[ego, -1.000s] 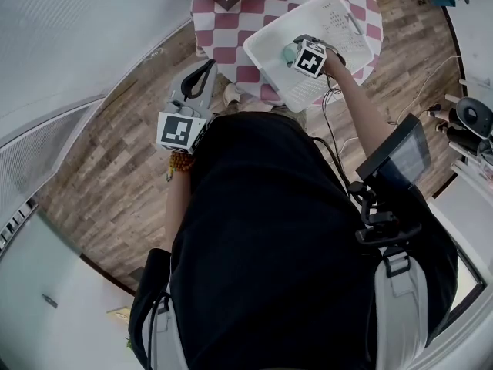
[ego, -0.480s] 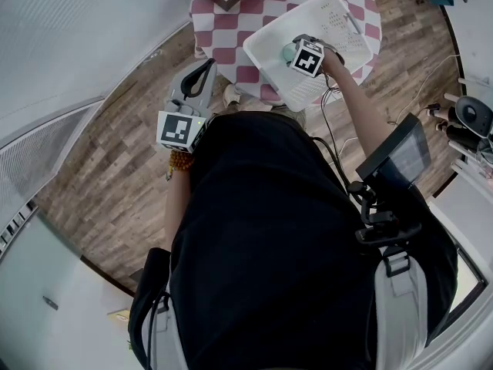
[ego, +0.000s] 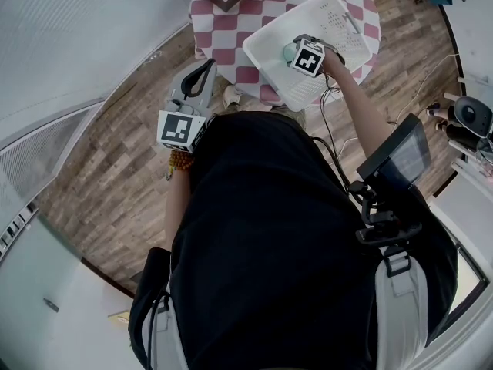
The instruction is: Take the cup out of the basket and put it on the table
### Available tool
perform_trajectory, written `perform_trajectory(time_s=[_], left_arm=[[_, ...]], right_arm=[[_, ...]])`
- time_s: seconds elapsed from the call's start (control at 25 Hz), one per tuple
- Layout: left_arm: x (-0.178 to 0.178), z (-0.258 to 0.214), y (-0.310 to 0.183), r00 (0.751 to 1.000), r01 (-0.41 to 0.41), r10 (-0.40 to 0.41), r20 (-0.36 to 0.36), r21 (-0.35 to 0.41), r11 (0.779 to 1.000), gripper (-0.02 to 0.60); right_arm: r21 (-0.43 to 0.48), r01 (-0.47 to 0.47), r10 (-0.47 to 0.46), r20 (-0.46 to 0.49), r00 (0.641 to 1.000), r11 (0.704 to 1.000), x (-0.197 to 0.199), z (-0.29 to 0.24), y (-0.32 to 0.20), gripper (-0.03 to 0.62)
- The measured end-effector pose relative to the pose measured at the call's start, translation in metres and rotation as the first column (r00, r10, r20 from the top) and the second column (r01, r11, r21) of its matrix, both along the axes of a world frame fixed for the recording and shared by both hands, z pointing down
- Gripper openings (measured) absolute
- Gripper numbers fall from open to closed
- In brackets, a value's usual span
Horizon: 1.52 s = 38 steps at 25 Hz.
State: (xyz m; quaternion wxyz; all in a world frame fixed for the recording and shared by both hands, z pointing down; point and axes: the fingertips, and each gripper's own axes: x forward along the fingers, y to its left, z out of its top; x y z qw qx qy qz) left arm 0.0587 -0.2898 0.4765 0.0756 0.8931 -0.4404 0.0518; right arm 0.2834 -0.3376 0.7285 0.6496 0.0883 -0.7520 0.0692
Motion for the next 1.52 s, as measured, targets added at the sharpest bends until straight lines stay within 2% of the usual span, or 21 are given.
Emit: perform_trajectory(time_s=[0.36,0.76,1.04,1.52], left_arm=[[0.003,0.004,0.000,1.000,-0.011,0.011,0.003,-0.004,1.000,0.006],[0.005,0.006,-0.001,1.000,-0.027,0.027,0.003,-0.007,1.000,0.006],[0.005,0.008,-0.001,0.999,-0.032,0.032,0.006,-0.010,0.999,0.006],[0.005,0.011,-0.003,1.000,-0.030,0.030,0.006,-0.016,0.999,0.006]], right_arm=[[-0.009,-0.034,0.034,0.025,0.999,0.999,-0.003,-0.002,0.001,0.342],[-0.050,-0.117,0.121,0.094,0.988,0.992,-0.010,-0.002,0.004,0.341],[-0.045,-0.174,0.178,0.103,0.979,0.984,-0.006,-0.004,-0.001,0.341],[-0.042,-0.194,0.198,0.141,0.970,0.980,-0.012,-0.016,-0.005,0.340]])
